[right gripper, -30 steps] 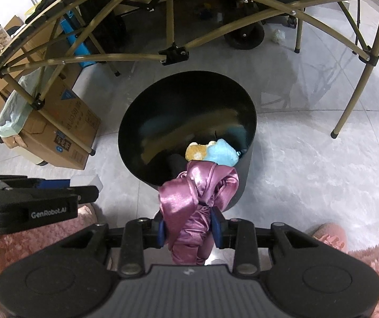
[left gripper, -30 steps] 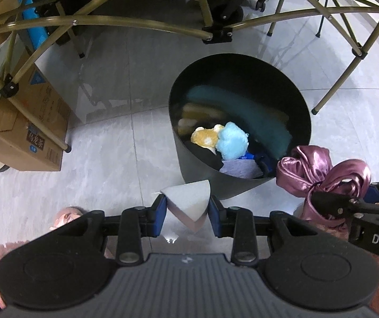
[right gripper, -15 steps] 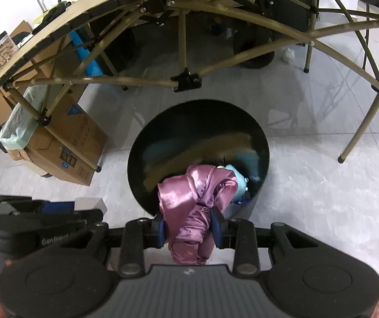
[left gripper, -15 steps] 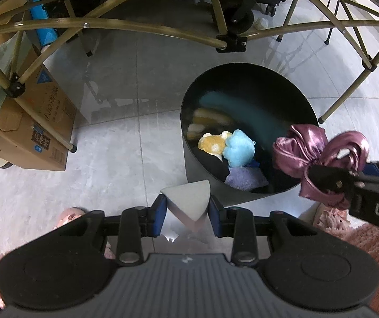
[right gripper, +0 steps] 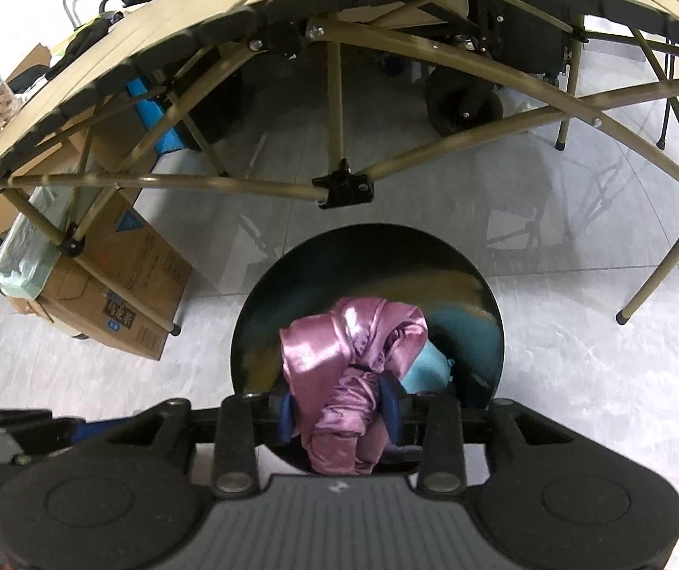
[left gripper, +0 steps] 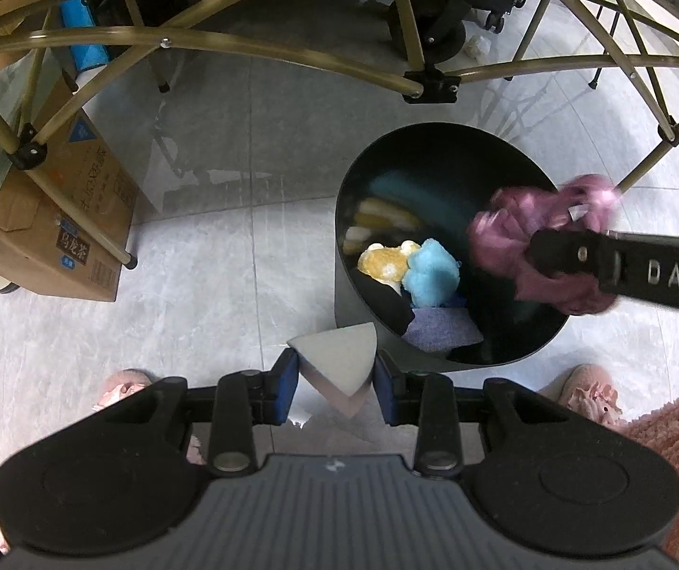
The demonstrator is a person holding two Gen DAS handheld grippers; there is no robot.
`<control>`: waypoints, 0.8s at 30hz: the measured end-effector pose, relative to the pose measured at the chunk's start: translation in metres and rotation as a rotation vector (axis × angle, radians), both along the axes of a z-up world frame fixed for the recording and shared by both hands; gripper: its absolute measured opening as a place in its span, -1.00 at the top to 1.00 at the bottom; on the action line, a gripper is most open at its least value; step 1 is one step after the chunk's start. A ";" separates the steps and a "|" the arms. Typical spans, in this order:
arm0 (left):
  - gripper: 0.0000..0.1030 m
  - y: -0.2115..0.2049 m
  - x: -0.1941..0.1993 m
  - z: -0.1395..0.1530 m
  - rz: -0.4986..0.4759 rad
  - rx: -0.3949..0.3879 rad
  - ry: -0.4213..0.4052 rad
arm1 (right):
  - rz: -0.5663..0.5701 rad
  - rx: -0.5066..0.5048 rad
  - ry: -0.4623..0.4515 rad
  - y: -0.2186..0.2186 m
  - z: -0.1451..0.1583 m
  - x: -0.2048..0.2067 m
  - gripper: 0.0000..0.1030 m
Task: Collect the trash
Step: 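Lower the pink scrunchie into the bin and open the right gripper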
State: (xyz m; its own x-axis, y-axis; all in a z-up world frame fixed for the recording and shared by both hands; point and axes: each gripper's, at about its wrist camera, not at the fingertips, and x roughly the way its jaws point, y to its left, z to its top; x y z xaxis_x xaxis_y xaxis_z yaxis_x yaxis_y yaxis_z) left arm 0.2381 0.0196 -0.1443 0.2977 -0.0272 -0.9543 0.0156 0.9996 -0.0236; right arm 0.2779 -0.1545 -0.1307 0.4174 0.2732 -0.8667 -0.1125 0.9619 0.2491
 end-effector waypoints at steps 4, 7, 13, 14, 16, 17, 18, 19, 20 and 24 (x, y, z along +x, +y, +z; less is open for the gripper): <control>0.33 0.001 0.001 0.000 0.007 0.002 0.001 | -0.033 0.003 0.004 -0.006 0.000 0.005 -0.96; 0.33 0.001 0.002 -0.001 0.008 0.002 0.003 | -0.041 -0.020 0.001 -0.006 -0.001 0.004 -1.00; 0.33 0.002 0.002 -0.001 0.010 0.003 0.004 | -0.060 -0.046 0.017 -0.009 -0.004 0.003 -1.00; 0.33 0.001 0.002 -0.001 0.009 0.003 0.004 | -0.063 -0.047 0.014 -0.010 -0.003 0.002 -1.00; 0.33 0.002 0.001 -0.001 0.008 0.003 0.003 | -0.067 -0.052 0.010 -0.011 -0.003 0.002 -1.00; 0.33 0.002 0.001 -0.001 0.007 0.004 0.003 | -0.068 -0.056 0.010 -0.011 -0.003 0.001 -1.00; 0.33 0.002 0.001 -0.001 0.007 0.005 0.004 | -0.069 -0.061 0.010 -0.012 -0.003 0.001 -1.00; 0.33 0.002 0.001 -0.001 0.007 0.005 0.004 | -0.069 -0.065 0.010 -0.012 -0.003 0.001 -1.00; 0.33 0.001 0.001 -0.001 0.007 0.006 0.004 | -0.071 -0.069 0.011 -0.013 -0.003 0.000 -1.00; 0.33 -0.002 0.001 -0.002 -0.004 0.017 0.008 | -0.079 -0.093 0.009 -0.017 -0.002 -0.002 -1.00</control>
